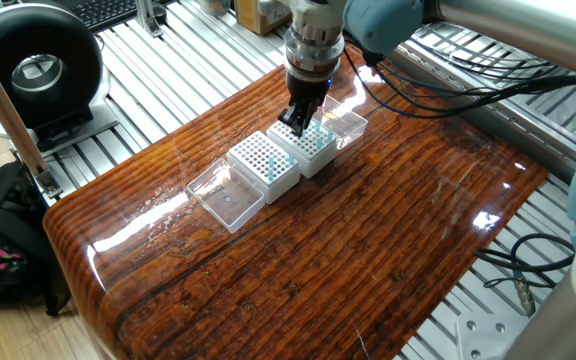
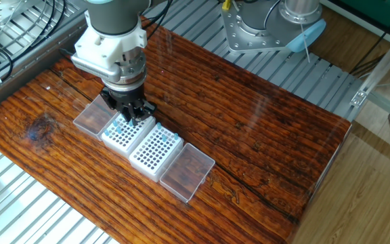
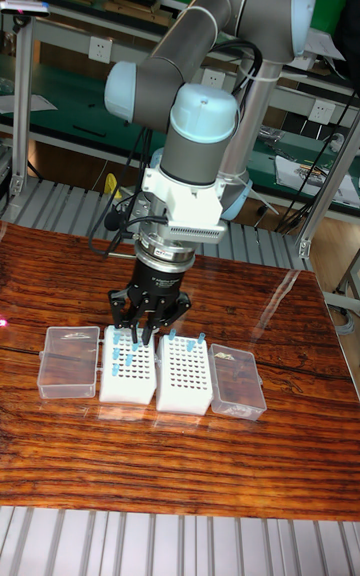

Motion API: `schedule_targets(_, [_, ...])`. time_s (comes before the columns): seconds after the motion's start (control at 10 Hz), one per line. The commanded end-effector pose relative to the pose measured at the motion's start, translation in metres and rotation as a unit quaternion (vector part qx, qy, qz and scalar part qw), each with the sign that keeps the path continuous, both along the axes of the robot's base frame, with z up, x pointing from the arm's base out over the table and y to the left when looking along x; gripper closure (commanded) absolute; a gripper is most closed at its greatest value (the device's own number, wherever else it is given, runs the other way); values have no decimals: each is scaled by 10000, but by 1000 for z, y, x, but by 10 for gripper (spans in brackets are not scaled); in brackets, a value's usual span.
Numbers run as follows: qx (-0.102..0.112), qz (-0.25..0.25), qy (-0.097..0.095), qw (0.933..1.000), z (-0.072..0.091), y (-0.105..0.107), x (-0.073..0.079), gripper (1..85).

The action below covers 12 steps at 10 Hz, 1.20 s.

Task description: Transfer all medium pipette tips from one holder to another

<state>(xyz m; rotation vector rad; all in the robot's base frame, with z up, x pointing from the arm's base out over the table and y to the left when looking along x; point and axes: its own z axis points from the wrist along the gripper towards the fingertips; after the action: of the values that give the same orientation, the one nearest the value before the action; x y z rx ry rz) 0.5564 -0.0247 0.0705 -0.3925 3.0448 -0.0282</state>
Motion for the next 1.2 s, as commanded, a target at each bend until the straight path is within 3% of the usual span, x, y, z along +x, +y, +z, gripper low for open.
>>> schedule_targets(0.0, [57,-16,11,10000,1,0,0,620])
schedule_targets(1.1, [58,-24,87,9999,9,1,-1,620])
